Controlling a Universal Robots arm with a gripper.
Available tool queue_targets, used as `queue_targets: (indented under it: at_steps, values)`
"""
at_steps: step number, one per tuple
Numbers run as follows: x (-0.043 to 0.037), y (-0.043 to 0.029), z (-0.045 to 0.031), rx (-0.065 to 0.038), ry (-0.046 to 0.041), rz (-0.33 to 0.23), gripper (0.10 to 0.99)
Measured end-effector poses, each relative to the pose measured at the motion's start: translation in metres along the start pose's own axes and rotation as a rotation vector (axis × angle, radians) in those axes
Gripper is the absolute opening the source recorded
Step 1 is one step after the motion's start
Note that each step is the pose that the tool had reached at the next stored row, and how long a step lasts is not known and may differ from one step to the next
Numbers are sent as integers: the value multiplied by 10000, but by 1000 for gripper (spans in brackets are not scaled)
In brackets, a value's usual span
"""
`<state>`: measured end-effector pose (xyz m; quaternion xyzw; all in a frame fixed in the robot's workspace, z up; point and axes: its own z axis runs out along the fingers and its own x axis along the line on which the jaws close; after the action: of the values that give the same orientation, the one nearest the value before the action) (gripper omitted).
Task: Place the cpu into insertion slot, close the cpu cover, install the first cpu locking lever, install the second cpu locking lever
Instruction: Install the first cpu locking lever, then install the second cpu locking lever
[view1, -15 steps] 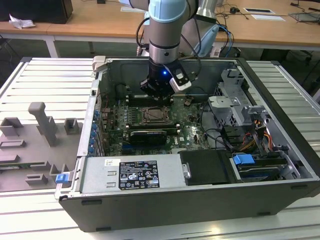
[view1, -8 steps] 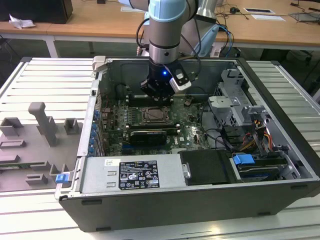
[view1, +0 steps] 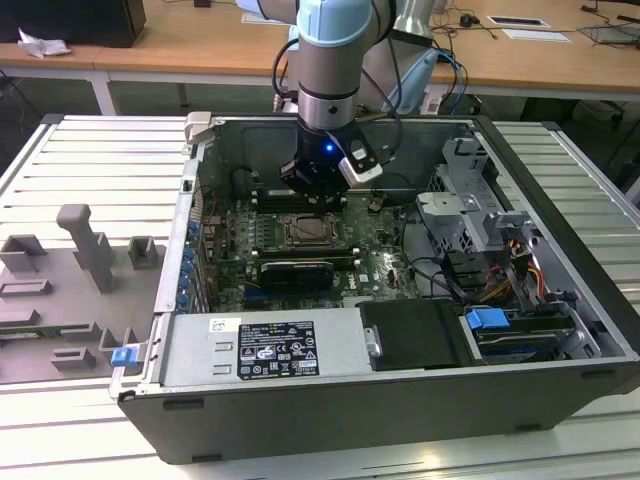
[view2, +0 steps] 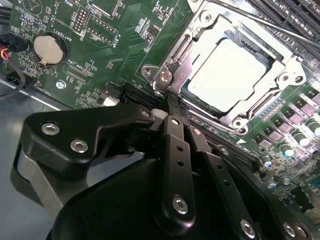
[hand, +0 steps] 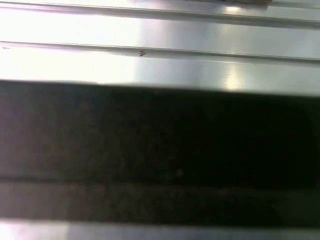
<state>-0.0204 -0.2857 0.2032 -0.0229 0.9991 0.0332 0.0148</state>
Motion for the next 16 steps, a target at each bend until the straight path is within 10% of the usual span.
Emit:
queue_targets:
  at_steps: [4, 16]
  values:
    - [-3, 7, -119, 5, 4, -1, 106]
    - [-2, -21, -127, 6, 4, 0, 106]
